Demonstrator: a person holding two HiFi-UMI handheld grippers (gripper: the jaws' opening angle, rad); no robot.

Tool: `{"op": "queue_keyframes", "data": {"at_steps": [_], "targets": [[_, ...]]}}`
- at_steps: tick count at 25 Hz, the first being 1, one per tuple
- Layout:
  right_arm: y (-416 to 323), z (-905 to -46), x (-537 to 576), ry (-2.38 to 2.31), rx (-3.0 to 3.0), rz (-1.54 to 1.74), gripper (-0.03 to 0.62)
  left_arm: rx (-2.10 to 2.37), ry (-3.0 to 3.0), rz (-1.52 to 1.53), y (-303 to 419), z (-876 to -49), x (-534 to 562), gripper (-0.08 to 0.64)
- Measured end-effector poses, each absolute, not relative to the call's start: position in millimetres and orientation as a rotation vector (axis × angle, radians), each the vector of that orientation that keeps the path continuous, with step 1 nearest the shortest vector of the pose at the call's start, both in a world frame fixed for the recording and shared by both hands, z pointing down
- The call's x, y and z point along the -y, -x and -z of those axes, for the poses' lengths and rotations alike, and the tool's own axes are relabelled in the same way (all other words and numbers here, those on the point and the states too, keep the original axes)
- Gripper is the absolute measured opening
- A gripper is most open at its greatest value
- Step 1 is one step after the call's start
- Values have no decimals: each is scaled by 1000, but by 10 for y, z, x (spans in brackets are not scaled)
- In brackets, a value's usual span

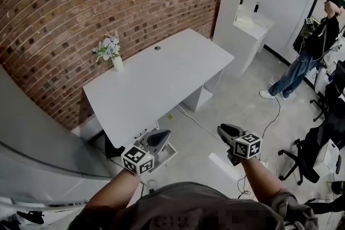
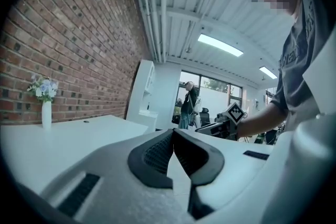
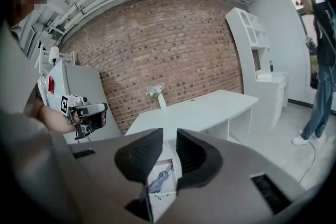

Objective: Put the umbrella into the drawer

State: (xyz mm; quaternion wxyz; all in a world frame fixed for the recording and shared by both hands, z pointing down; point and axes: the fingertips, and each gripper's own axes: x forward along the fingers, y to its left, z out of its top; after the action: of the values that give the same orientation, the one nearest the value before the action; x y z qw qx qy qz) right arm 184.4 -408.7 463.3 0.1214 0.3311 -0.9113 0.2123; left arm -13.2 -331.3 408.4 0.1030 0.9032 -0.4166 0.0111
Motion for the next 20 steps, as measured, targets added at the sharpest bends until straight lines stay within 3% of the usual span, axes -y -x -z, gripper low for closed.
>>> {"op": "queue_keyframes", "data": {"at_steps": [5,20], "targets": [[-2090,-4173,4059,-1017,2733,-462,-6,1216,-2701,30,58,-3732,3376,6],[-2129,-3673,4008,-1019,2875,-368,-8,1255,-2716,54,44,-3436,3418,6]]}}
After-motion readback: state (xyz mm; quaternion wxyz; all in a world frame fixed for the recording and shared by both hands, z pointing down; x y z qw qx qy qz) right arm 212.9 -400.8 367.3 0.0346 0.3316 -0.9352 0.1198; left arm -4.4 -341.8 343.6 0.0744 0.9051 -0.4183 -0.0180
